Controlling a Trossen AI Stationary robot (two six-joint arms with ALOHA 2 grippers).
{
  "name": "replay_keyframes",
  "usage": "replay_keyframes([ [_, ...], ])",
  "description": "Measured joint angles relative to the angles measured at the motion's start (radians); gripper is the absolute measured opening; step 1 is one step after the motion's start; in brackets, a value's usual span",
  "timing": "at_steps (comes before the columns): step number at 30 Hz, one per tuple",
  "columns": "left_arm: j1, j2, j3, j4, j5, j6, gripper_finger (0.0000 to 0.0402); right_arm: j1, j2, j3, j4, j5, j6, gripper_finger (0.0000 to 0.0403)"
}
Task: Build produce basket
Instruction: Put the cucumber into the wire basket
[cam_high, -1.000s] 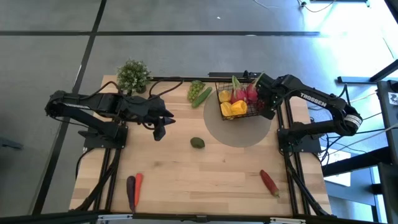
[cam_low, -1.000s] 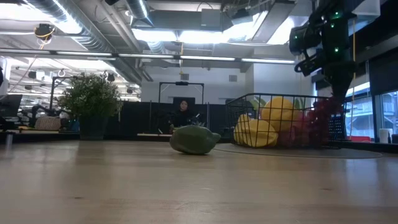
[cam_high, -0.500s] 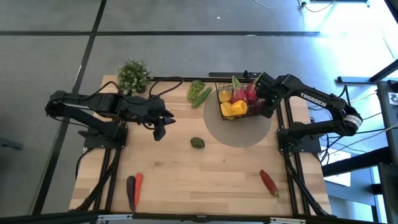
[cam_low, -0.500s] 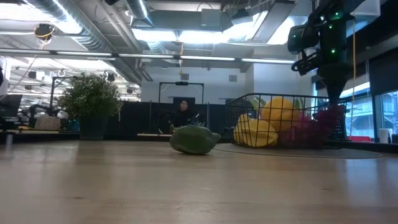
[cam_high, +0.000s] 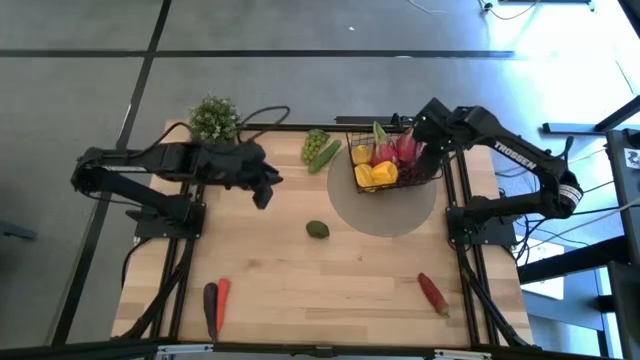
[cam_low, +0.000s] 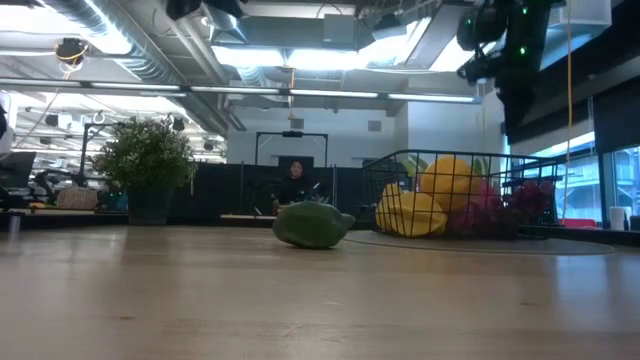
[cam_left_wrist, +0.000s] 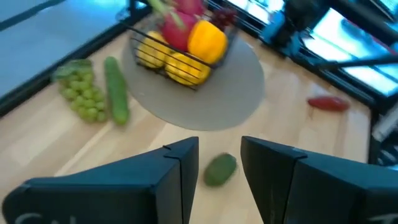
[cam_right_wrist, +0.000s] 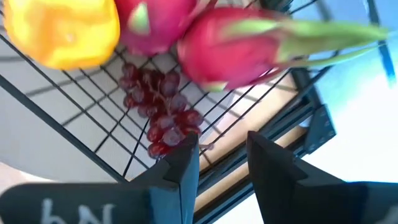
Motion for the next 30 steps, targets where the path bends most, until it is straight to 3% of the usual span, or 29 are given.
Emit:
replay_keyframes([
  [6, 0.140, 0.030, 0.001, 0.011, -0.003, -0.144, 0.0109, 0.000, 0.000, 0.129, -0.053, 0.000, 0.005, 0.0123],
  [9, 0.207, 0.054, 0.001, 0.023, -0.001, -0.145, 0.0109, 0.000, -0.001, 0.189, -0.069, -0.009, 0.006, 0.0123],
  [17, 0.332, 0.141, 0.002, 0.084, 0.004, -0.151, 0.0109, 0.001, -0.001, 0.289, -0.071, -0.226, -0.001, 0.0123],
  [21, 0.374, 0.215, 0.000, 0.136, 0.090, -0.151, 0.0109, 0.003, -0.001, 0.292, -0.072, -0.271, -0.027, 0.0123],
  [24, 0.393, 0.284, 0.000, 0.201, 0.164, -0.112, 0.0109, 0.004, -0.001, 0.292, -0.072, -0.272, -0.051, 0.0123],
  [30, 0.396, 0.448, 0.000, 0.340, 0.175, 0.100, 0.0109, 0.003, -0.001, 0.292, -0.072, -0.272, -0.053, 0.0123],
])
